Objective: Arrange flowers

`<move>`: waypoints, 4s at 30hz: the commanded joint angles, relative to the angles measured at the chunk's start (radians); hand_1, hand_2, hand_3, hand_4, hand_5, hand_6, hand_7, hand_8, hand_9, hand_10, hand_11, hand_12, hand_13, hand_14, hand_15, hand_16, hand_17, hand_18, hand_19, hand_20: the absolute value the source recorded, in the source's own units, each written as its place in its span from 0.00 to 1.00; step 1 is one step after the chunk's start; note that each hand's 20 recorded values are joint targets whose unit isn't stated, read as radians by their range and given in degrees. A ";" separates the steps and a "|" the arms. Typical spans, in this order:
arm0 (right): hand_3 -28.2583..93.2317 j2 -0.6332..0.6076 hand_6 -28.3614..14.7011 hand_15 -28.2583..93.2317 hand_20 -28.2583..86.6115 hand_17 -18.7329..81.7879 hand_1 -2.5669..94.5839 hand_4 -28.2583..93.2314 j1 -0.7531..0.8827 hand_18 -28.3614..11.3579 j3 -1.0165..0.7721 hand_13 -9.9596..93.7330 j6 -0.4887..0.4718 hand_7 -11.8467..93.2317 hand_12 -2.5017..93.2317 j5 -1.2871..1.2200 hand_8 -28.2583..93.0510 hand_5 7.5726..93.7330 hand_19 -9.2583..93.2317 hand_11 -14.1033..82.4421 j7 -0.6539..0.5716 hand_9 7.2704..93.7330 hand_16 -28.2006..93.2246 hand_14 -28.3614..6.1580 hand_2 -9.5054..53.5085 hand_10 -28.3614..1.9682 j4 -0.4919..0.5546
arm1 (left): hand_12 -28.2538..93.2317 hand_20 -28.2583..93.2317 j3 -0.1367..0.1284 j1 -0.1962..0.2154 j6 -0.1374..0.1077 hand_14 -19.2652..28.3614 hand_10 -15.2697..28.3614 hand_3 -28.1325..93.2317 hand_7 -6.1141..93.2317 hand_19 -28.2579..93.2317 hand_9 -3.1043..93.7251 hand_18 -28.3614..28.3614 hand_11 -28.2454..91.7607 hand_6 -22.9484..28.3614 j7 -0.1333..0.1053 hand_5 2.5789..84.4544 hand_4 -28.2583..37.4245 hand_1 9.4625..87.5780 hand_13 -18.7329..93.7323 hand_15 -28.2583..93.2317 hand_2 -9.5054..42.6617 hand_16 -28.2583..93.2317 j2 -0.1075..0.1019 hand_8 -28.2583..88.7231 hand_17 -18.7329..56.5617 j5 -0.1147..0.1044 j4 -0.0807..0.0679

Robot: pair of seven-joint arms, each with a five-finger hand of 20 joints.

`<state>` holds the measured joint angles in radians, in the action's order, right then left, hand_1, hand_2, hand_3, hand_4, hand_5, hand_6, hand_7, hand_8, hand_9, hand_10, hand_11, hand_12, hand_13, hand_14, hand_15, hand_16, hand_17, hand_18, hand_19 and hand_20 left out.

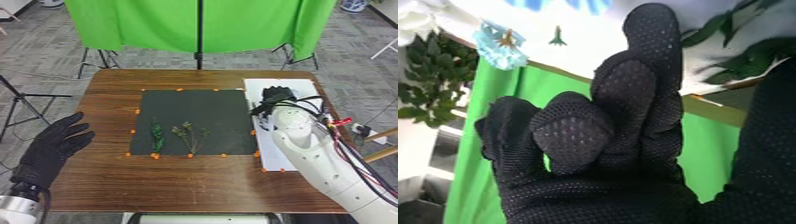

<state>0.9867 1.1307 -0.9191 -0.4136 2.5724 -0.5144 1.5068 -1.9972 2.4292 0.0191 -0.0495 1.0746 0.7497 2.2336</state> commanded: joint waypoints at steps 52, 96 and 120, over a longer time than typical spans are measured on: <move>0.64 0.003 0.66 0.83 0.69 0.58 0.40 0.00 0.130 0.17 -0.219 0.83 -0.177 0.50 0.38 -0.332 0.08 0.75 1.00 0.65 -0.036 0.86 0.46 0.62 0.00 0.65 0.086 | 0.35 0.30 0.007 0.011 -0.003 0.72 0.64 0.82 0.35 0.65 0.33 0.90 0.50 0.48 0.007 0.37 0.09 0.23 0.40 0.60 0.16 0.23 0.018 0.12 0.18 0.002 -0.005; 0.49 0.019 0.66 0.82 0.64 0.57 0.61 0.00 0.239 0.20 -0.153 0.83 -0.125 0.54 0.36 -0.169 0.06 0.70 1.00 0.66 0.029 0.83 0.44 0.67 0.00 0.67 0.135 | 0.35 0.30 0.008 0.001 0.006 0.72 0.64 0.82 0.35 0.65 0.33 0.90 0.50 0.48 0.017 0.38 0.08 0.23 0.40 0.60 0.17 0.23 0.018 0.13 0.18 0.003 -0.010; 0.98 0.047 0.44 0.77 0.66 0.62 0.47 0.08 0.365 0.22 -0.243 0.89 0.042 0.77 0.47 -0.232 0.22 0.66 1.00 0.50 0.189 0.94 0.46 0.73 0.02 0.80 0.112 | 0.35 0.30 0.013 0.005 -0.003 0.72 0.64 0.82 0.35 0.65 0.33 0.90 0.50 0.48 0.011 0.38 0.08 0.23 0.40 0.60 0.17 0.23 0.019 0.13 0.18 -0.001 -0.011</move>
<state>1.0283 1.3636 -1.1895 -0.4131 2.3446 -0.3874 1.6554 -1.9896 2.4247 0.0180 -0.0435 1.0851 0.7488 2.2305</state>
